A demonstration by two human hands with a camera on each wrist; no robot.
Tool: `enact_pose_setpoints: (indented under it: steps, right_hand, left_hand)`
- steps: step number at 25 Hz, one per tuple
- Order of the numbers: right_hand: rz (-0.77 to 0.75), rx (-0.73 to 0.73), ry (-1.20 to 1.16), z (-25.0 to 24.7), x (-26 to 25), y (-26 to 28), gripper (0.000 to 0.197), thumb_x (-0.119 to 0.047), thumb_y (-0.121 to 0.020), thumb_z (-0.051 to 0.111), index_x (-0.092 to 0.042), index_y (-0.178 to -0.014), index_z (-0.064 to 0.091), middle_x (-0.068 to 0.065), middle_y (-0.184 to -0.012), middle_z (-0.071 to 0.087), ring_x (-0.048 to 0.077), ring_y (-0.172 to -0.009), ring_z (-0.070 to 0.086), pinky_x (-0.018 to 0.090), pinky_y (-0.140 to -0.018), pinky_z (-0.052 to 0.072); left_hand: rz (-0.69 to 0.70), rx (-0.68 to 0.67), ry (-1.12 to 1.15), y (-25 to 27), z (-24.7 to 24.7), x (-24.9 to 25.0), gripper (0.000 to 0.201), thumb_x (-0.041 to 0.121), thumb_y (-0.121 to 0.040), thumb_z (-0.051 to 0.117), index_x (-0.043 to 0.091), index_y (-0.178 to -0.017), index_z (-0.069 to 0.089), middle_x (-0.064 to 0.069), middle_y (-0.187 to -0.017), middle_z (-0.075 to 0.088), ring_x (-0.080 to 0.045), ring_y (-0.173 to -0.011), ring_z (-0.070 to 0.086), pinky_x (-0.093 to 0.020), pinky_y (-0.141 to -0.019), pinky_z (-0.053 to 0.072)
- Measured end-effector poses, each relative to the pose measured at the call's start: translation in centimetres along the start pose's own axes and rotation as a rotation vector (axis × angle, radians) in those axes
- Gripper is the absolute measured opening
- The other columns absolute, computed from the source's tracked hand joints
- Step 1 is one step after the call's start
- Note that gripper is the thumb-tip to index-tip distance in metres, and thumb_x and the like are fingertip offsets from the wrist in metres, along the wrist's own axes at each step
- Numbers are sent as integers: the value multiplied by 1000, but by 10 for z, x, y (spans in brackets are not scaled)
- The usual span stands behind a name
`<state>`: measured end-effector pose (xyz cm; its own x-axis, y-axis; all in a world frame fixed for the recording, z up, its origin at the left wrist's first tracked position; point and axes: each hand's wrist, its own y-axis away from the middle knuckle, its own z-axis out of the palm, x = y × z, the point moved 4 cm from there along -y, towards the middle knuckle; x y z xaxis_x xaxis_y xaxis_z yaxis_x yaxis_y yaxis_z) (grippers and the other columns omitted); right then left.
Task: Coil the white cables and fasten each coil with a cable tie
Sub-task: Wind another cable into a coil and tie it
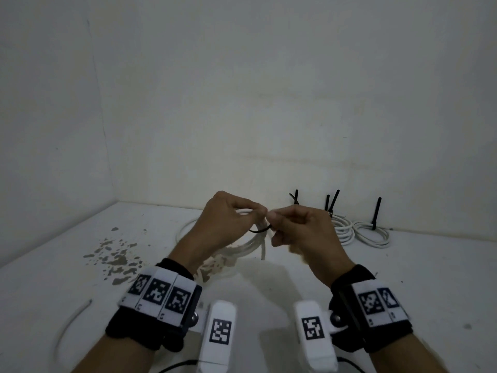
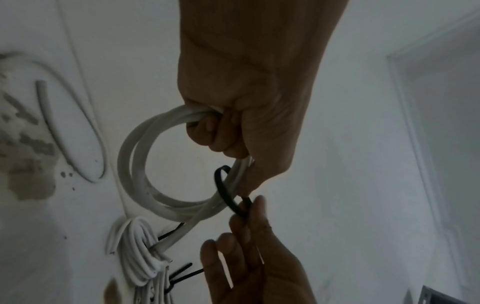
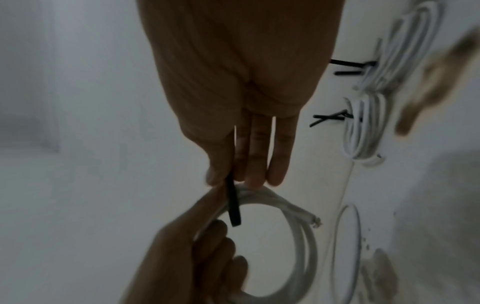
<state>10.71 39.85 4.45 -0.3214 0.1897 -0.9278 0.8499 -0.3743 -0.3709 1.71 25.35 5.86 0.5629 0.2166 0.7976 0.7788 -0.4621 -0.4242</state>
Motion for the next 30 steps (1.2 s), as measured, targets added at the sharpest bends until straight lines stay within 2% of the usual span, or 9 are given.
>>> enact_pose_setpoints:
  steps: [3,6,8,14,18,22,25,27,30]
  right_hand:
    - [-35,32,-85,-2,-8,0,25,-22,-86,74,2,-78,71,15,-66,68,24,-55,63,27,-53,53]
    - [-194,156,101,-10,-19,-2,26,-22,-86,77,1,-74,70,13,-63,65,28,-49,60,34,-49,53]
    - [-237,180,183,-11,-21,-4,23,-24,-85,78,-6,-72,71,5,-60,67,27,-49,60,37,-49,52]
    - [-375,218,543,2,-13,-2,26,-27,-97,62,-17,-74,68,-9,-61,63,8,-60,57,23,-56,42]
    - [-394,87,491,-5,-16,-2,14,-13,-92,67,-22,-86,74,-16,-75,70,5,-73,65,17,-61,51]
    - [-494,265,521,-5,-25,4,13,-7,-89,69,-18,-82,67,-6,-84,66,2,-78,63,11,-56,47]
    - [-469,277,440,-5,-33,7,15,-9,-93,63,-20,-84,64,-10,-84,66,4,-76,63,16,-57,49]
    - [-412,263,318,-8,-38,11,15,-9,-97,58,-17,-85,63,-5,-79,66,10,-70,65,31,-61,54]
    - [-379,177,233,-2,-45,17,15,-6,-99,54,-12,-86,59,1,-79,68,13,-71,68,36,-61,57]
  left_hand:
    - [-70,-23,156,6,8,6,10,31,-88,72,26,-89,80,17,-78,74,11,-71,64,-4,-57,42]
    - [-170,-44,222,8,16,7,13,24,-92,66,25,-90,79,20,-51,60,2,-42,47,-14,-46,36]
    - [-216,-40,272,10,19,7,14,22,-92,65,20,-91,79,20,-40,50,-1,-37,41,-18,-47,31]
    - [-210,-46,282,12,24,12,14,20,-92,65,18,-91,78,18,-40,50,-2,-36,37,-18,-46,30]
    - [-251,18,367,4,21,4,12,23,-91,67,22,-87,78,18,-39,47,-7,-41,33,-22,-47,30]
    - [-254,35,423,7,29,3,12,24,-92,66,22,-92,78,17,-37,43,-9,-43,29,-21,-44,28]
    - [-201,91,370,6,28,2,13,29,-91,67,23,-95,79,16,-47,56,-3,-36,35,-21,-43,32]
    - [-205,160,387,3,22,-4,11,29,-90,69,26,-88,79,6,-59,61,-7,-38,34,-22,-43,32]
    - [-108,272,348,2,18,-9,14,29,-88,72,34,-75,77,12,-68,71,-13,-59,63,-26,-58,50]
